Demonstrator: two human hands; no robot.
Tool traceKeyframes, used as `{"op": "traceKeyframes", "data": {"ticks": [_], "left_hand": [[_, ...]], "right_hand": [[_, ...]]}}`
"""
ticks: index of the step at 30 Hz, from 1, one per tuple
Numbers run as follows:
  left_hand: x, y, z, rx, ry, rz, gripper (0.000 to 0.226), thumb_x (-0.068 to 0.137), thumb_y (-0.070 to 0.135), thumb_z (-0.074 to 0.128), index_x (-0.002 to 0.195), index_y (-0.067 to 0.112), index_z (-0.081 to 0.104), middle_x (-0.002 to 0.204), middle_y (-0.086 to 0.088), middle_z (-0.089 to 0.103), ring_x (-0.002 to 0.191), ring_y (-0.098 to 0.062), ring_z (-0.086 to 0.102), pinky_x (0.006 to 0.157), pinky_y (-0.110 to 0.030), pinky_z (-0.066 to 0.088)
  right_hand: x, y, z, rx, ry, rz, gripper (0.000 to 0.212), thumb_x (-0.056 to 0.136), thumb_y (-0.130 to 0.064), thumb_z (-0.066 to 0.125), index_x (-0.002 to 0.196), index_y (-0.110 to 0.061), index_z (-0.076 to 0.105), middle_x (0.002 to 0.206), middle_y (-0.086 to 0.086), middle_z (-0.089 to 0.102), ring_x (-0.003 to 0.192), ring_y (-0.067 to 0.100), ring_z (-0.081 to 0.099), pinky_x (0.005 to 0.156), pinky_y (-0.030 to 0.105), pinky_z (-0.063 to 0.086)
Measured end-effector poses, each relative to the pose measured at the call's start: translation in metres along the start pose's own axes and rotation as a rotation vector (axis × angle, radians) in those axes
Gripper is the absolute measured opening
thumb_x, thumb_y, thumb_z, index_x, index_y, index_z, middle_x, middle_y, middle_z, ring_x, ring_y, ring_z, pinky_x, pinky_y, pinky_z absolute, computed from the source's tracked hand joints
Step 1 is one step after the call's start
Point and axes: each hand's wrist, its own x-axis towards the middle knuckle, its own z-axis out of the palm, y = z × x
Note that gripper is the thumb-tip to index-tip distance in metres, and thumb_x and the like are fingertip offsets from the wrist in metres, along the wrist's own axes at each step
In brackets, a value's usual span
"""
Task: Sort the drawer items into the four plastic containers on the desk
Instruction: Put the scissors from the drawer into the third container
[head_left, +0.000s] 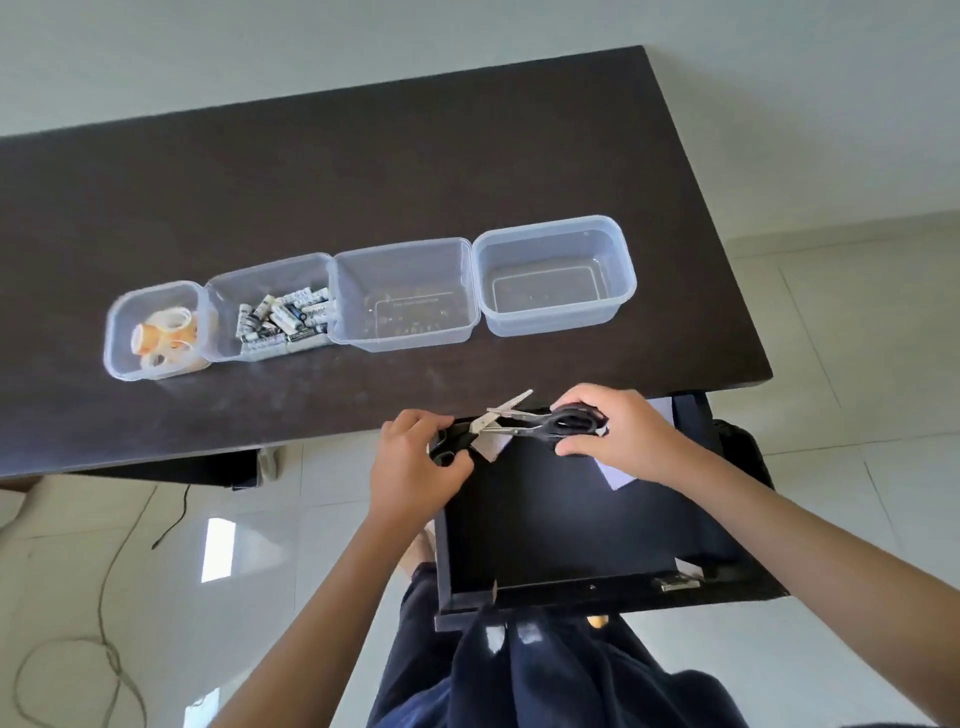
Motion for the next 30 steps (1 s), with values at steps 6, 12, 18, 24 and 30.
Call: {"op": "traceKeyframes", "data": {"ticks": [6,12,18,24,30], "left_hand": [[0.05,-0.02,-0.086,-0.018,0.199,0.056,0.036,0.073,0.017,0.072,0.108,0.017,0.069,0.105,0.003,0.061,0.105,-0.022,0.05,0.077,-0.025,0.037],[0.123,-0.037,-0.138,0.015,0.247,0.118,0.034,0.072,0.024,0.069,0.106,0.018,0.07,0.107,0.002,0.062,0.106,-0.025,0.048,0.076,-0.029,0.042],[0.166,-0.04,-0.157,0.107,0.118,0.128,0.039,0.074,0.023,0.064,0.112,0.017,0.067,0.108,-0.001,0.06,0.108,-0.026,0.044,0.07,-0.03,0.042],[0.169,-0.057,-0.162,0.08,0.088,0.099,0.026,0.075,0.023,0.064,0.101,0.023,0.068,0.099,0.0,0.056,0.103,-0.026,0.044,0.063,-0.029,0.038],[0.171,-0.058,-0.167,0.037,0.054,0.125,0.024,0.077,0.021,0.061,0.1,0.021,0.068,0.101,0.001,0.056,0.104,-0.025,0.044,0.067,-0.027,0.037]], "right_hand": [[0.058,-0.099,0.0,0.032,0.178,-0.221,0.034,0.083,-0.015,0.072,0.112,-0.026,0.058,0.105,-0.019,0.062,0.098,0.0,0.06,0.088,0.01,0.046],[0.12,-0.157,0.009,-0.01,0.401,-0.172,0.026,0.085,-0.016,0.068,0.107,-0.023,0.057,0.101,-0.01,0.062,0.093,0.01,0.06,0.076,0.015,0.045],[0.154,-0.166,0.028,-0.02,0.497,0.076,0.024,0.084,-0.017,0.068,0.107,-0.017,0.06,0.103,-0.003,0.062,0.093,0.016,0.057,0.077,0.025,0.042],[0.153,-0.165,0.038,-0.003,0.631,0.188,0.021,0.087,-0.019,0.065,0.107,-0.017,0.06,0.104,-0.005,0.06,0.094,0.015,0.055,0.079,0.026,0.043],[0.164,-0.167,0.044,-0.095,0.496,0.254,0.02,0.086,-0.021,0.065,0.106,-0.017,0.063,0.107,-0.001,0.063,0.099,0.018,0.057,0.085,0.03,0.047]]}}
